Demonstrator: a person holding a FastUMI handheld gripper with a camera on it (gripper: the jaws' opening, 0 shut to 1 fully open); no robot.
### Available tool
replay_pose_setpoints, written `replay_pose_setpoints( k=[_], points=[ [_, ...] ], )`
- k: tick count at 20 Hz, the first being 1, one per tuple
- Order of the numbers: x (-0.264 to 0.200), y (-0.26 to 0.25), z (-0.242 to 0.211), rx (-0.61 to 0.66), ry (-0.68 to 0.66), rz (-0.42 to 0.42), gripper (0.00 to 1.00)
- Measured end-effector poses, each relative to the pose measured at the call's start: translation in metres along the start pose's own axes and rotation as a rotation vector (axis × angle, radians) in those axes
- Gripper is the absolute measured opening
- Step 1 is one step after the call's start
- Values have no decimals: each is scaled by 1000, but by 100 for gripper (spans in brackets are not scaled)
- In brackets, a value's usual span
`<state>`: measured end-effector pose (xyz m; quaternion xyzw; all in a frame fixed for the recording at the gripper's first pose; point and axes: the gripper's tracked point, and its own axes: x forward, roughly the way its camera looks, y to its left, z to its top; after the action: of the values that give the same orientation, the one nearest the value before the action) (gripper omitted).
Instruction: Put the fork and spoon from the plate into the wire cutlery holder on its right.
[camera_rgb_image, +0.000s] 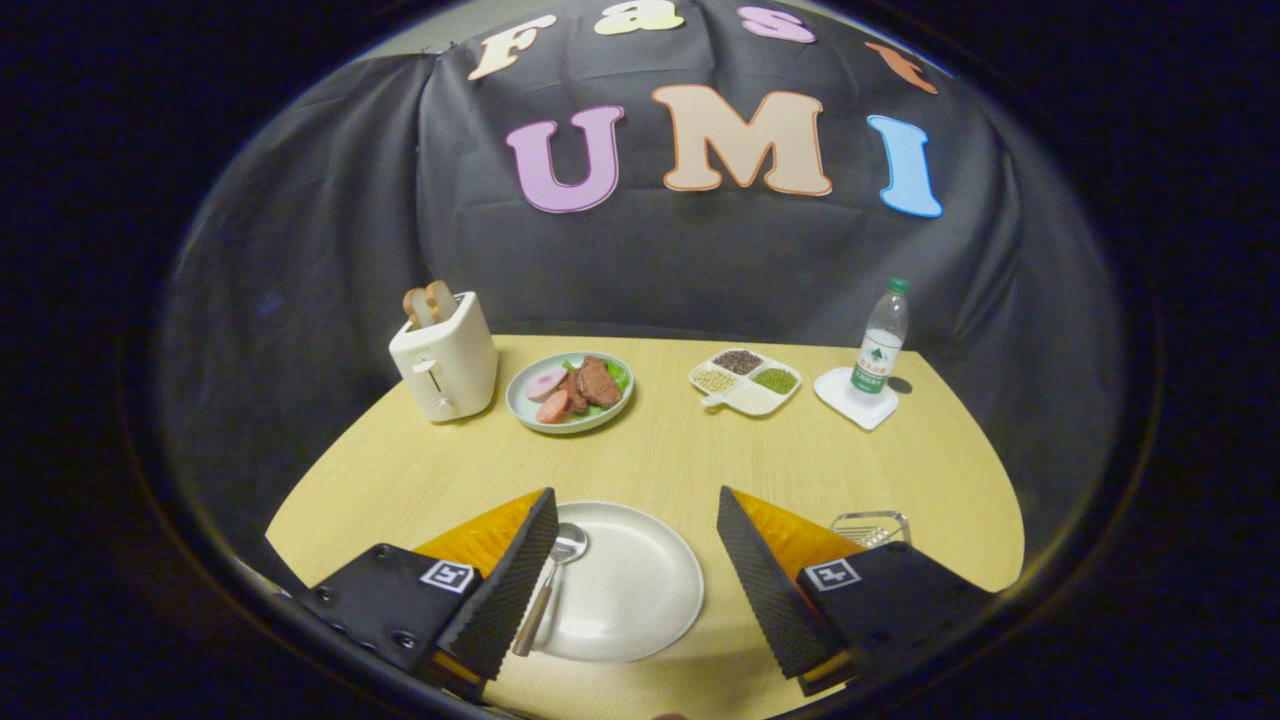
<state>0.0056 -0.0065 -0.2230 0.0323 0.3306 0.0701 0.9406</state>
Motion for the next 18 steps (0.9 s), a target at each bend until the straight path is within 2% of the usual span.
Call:
replay_pose_setpoints(
  k=[9,18],
  points=[
    [17,37,-25,-18,6,25,100],
    [42,56,-81,-47,128,27,100]
  ],
)
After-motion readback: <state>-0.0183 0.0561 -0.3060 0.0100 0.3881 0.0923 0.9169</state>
